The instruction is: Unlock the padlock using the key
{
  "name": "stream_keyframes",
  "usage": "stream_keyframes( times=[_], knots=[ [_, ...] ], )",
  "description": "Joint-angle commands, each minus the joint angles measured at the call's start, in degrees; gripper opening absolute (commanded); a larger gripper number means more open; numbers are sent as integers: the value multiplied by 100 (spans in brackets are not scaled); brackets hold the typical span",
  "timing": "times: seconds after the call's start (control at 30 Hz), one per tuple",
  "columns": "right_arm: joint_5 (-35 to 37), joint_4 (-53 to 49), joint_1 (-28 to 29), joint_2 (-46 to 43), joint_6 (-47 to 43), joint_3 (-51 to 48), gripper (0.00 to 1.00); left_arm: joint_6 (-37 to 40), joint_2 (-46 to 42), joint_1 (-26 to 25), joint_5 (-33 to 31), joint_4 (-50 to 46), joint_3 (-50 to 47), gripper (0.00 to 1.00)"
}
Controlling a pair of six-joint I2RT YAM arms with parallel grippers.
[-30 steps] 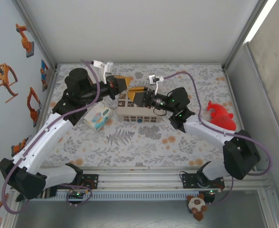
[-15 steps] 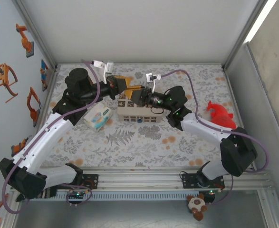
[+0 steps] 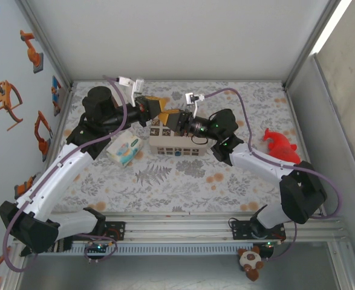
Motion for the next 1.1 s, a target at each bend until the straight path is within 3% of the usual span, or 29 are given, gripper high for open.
stream_keyframes(
  times=[0.0,0.17,0.23,0.33,0.53,0.63,0.8,0.9,1.07],
  knots=[
    [-36,246,36,41,22,232,17,21,-17,32,161,99,41,0],
    [-19,247,36,33,21,207,11,45,-25,29,225,54,3,0],
    [8,228,36,24,13,191,3,46,-26,37,212,15,-5,2],
    [67,166,36,-5,-50,145,0,-11,-65,58,113,7,-22,32],
    [348,-790,33,-247,-816,-38,0,-769,-287,483,-247,36,-76,53],
    [665,-1716,36,-480,-1534,-61,0,-1134,-511,780,-397,-158,-92,55],
    [1947,-4040,191,-1048,-3558,272,0,-1963,-911,1294,-880,-1241,-76,59],
    [2957,-4729,385,-1301,-4632,361,0,-2903,-1021,1598,-883,-1806,-179,60],
    [4305,-5209,721,-1537,-6160,454,0,-4153,-1266,1654,-898,-1896,-563,60]
  ],
)
